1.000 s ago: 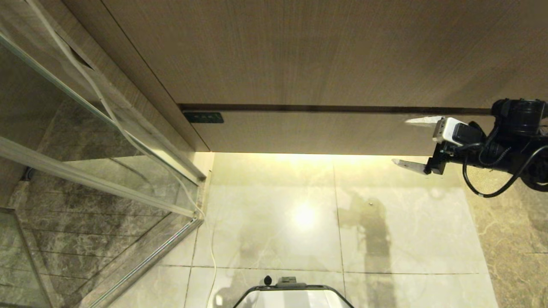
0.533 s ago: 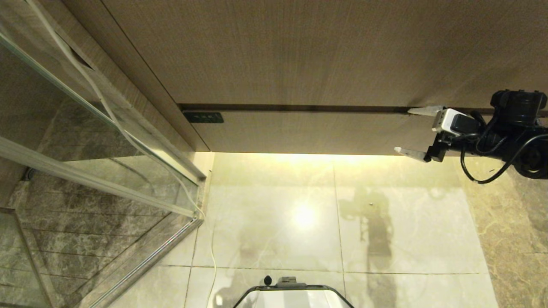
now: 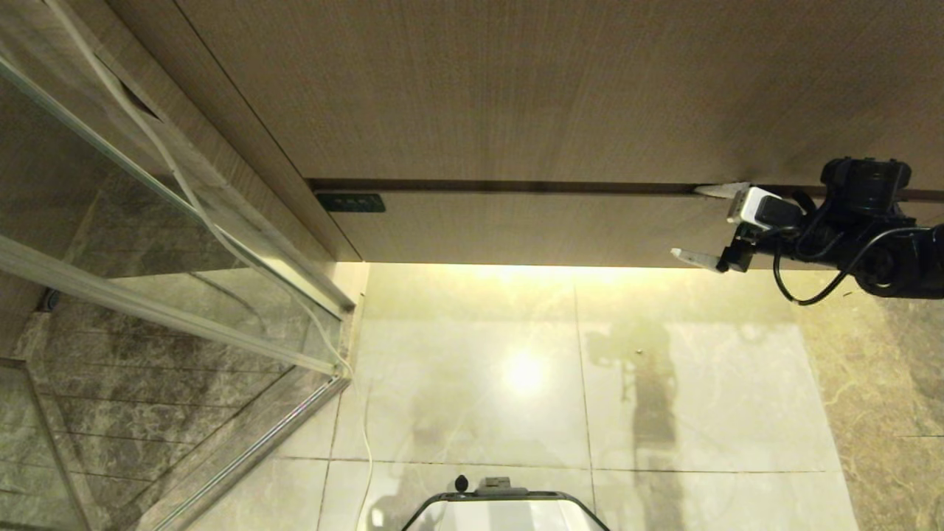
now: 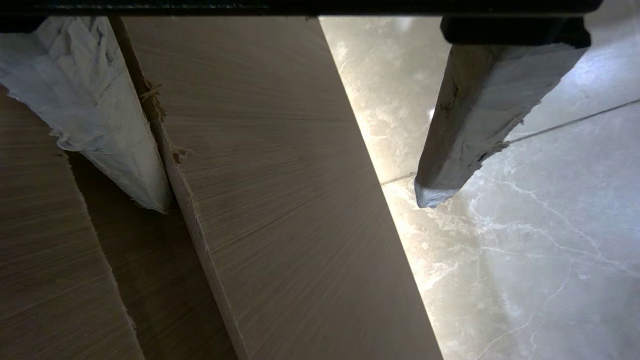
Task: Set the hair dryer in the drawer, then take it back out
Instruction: Pull open the drawer
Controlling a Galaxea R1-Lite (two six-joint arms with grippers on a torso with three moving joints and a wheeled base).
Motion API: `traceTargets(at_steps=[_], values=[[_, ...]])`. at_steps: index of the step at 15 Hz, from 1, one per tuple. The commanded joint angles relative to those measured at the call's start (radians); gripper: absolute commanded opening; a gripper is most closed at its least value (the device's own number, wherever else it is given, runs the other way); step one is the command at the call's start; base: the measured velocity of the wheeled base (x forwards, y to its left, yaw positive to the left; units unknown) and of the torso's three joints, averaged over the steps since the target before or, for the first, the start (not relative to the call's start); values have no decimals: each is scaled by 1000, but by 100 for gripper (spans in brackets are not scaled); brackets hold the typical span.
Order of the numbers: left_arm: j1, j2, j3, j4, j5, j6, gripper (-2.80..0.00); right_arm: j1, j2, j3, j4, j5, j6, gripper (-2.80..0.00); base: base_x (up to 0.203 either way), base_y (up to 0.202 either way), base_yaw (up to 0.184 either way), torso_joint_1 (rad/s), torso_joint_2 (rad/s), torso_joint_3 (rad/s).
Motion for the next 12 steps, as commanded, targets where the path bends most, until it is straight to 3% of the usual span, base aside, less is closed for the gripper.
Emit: traceTargets(at_steps=[1, 4, 7, 11, 12], values=[[0, 0, 1, 0, -1, 0, -280, 1, 50, -31, 0, 2, -4, 0, 0, 0, 0, 0, 0, 0], [0, 0, 1, 0, 0, 0, -280, 1, 45, -20, 55, -1, 56, 0, 0, 0, 0, 0, 0, 0], [0, 0, 1, 1, 0, 0, -280, 1, -29, 22, 270, -76, 203, 0, 0, 0, 0, 0, 0, 0], [0, 0, 0, 0, 0, 0, -280, 1, -97, 75, 300, -96, 368, 0, 0, 0, 0, 0, 0, 0], [0, 0, 2, 0, 0, 0, -280, 2, -110, 93, 301, -111, 378, 0, 0, 0, 0, 0, 0, 0]])
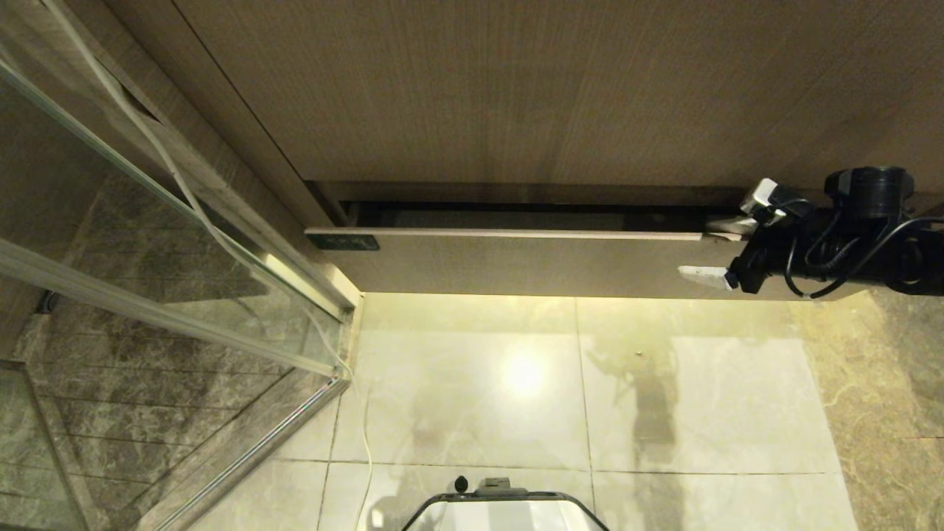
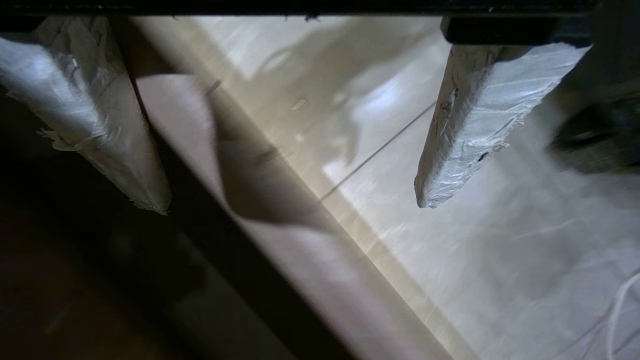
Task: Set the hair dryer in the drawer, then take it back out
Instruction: Pull open the drawer
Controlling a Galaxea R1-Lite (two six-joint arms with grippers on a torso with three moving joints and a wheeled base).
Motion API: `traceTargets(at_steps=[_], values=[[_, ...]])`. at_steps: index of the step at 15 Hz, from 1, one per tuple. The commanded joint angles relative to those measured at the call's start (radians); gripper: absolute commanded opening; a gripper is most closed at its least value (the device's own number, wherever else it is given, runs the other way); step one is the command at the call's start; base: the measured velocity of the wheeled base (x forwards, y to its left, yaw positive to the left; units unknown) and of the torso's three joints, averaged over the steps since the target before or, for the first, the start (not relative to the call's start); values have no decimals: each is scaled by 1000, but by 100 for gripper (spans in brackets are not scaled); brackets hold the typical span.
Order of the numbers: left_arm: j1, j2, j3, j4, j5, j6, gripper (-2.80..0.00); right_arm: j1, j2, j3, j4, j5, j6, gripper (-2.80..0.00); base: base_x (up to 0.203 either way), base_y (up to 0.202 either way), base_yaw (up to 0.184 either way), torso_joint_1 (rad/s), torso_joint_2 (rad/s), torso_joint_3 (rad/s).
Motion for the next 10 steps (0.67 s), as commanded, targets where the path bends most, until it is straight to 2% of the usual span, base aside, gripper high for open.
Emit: traceTargets(at_steps=[1, 4, 10], values=[[0, 0, 2, 0, -1, 0, -280, 4, -42, 29, -16, -18, 8, 0, 0, 0, 0, 0, 0, 0], [0, 0, 0, 0, 1, 0, -280, 9, -99, 86, 0, -52, 8, 0, 0, 0, 0, 0, 0, 0], [0, 0, 0, 0, 0, 0, -280, 16, -285, 195, 39, -66, 9, 0, 0, 0, 0, 0, 0, 0]])
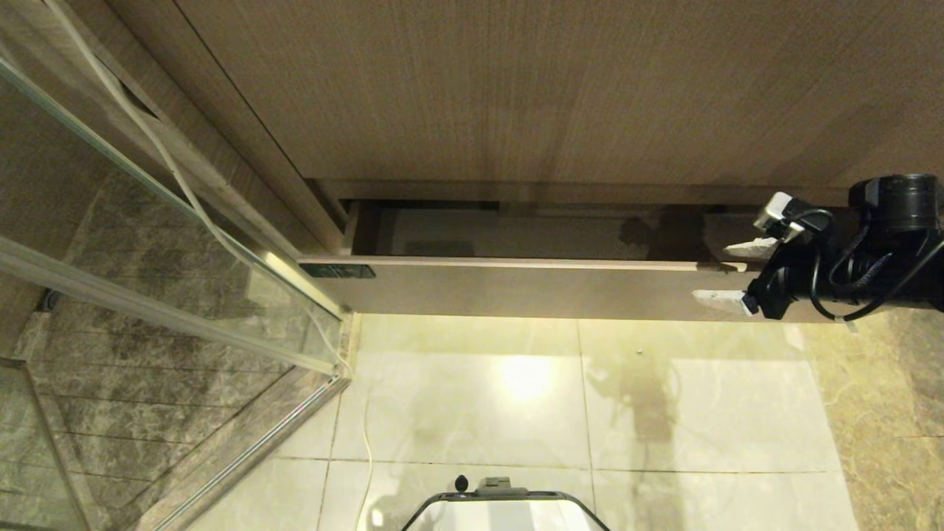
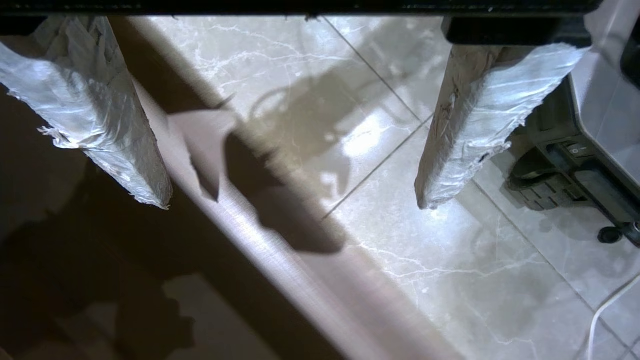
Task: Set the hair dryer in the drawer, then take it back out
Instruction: Pull open the drawer
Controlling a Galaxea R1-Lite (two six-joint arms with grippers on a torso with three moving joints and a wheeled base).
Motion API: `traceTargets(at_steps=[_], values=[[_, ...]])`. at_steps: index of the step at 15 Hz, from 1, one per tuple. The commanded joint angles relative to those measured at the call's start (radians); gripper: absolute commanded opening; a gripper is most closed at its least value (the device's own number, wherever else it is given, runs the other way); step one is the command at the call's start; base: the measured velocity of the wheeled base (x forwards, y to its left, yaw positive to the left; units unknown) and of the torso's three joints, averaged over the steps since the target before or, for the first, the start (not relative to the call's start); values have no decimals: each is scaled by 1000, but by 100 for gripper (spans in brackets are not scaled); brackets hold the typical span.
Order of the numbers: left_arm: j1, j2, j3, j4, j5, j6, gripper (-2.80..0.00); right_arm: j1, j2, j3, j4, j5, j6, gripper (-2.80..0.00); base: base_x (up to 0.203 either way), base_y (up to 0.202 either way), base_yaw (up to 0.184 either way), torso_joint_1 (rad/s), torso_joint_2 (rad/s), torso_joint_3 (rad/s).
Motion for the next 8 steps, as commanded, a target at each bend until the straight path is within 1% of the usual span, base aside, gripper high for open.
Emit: traceTargets(at_steps=[1, 5, 8], values=[[0, 0, 1, 0, 2, 0, -280, 0, -136, 18, 48, 5, -7, 0, 0, 0, 0, 0, 0, 0], [0, 0, 2, 0, 0, 0, -280, -5, -324, 25, 140, -9, -1, 0, 0, 0, 0, 0, 0, 0], [0, -2, 0, 0, 1, 0, -280, -9, -437, 23, 192, -16, 21, 0, 0, 0, 0, 0, 0, 0]])
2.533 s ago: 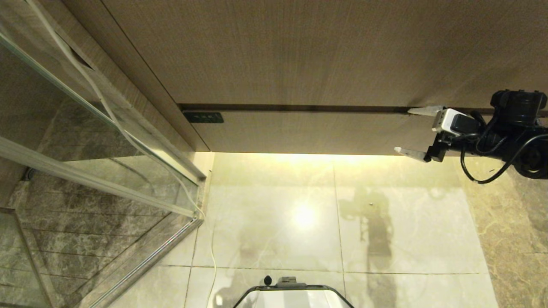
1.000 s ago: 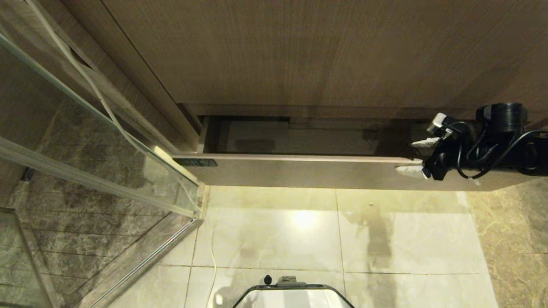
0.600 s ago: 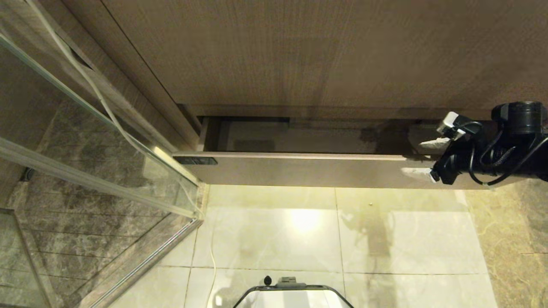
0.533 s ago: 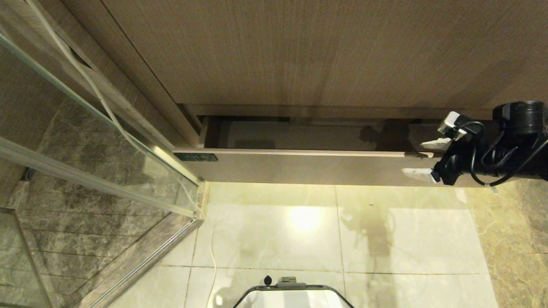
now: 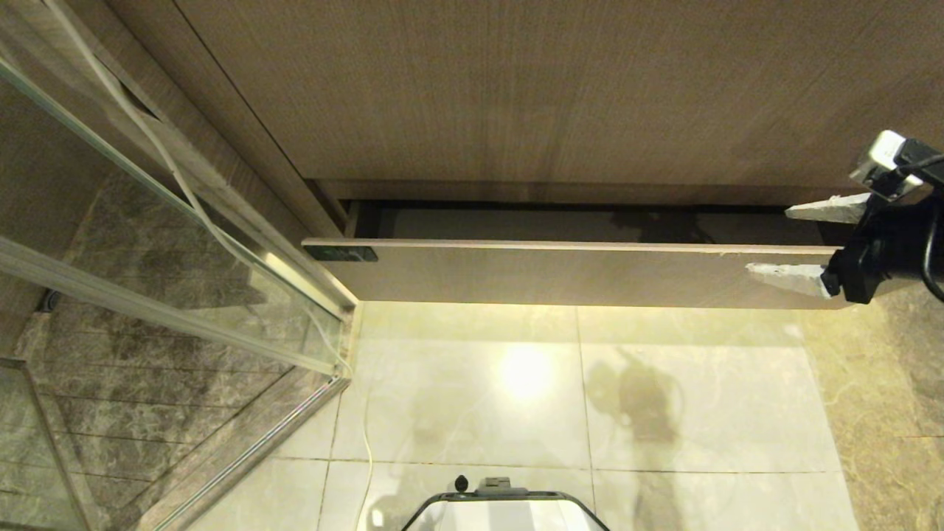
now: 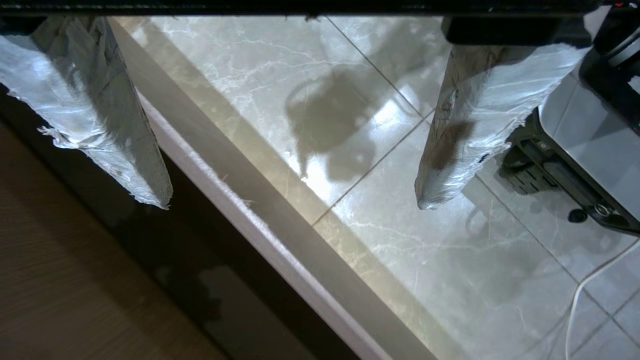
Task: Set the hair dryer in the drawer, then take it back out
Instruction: Pull open the drawer
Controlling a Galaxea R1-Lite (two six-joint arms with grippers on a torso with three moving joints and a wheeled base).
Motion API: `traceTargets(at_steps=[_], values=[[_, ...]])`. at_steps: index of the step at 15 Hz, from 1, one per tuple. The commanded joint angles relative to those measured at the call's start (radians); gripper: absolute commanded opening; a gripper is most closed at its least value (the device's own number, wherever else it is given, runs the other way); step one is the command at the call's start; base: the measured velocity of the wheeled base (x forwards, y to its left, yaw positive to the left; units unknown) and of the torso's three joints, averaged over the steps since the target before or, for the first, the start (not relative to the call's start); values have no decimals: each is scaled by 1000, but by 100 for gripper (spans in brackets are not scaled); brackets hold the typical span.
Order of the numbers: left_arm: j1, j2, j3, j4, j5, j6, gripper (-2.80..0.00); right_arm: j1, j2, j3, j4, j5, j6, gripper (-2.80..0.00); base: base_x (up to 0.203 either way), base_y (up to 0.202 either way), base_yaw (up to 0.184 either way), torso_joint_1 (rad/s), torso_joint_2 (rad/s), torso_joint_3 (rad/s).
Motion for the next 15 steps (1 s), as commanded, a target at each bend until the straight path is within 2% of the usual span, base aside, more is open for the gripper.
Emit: traceTargets(at_steps=[1, 3, 7, 11, 12, 13, 15], values=[[0, 0, 0, 0, 1, 0, -280, -6, -144, 5, 21, -7, 12, 0, 0, 0, 0, 0, 0, 0], [0, 0, 0, 0, -1, 0, -280, -11, -220, 43, 73, -48, 38, 0, 0, 0, 0, 0, 0, 0], [0, 0, 0, 0, -1, 0, -280, -16, -332, 105, 265, -164, 87, 0, 0, 0, 0, 0, 0, 0], [0, 0, 1, 1, 0, 0, -280, -25, -394, 149, 326, -166, 140, 0, 0, 0, 0, 0, 0, 0], [0, 0, 0, 0, 0, 0, -280, -27, -416, 165, 327, -171, 184, 0, 0, 0, 0, 0, 0, 0], [0, 0, 2, 0, 1, 0, -280, -30, -433, 176, 332, -178, 217, -280, 0, 0, 0, 0, 0, 0], [0, 0, 0, 0, -1, 0, -280, -33, -459, 176, 339, -229, 230, -280, 0, 0, 0, 0, 0, 0]])
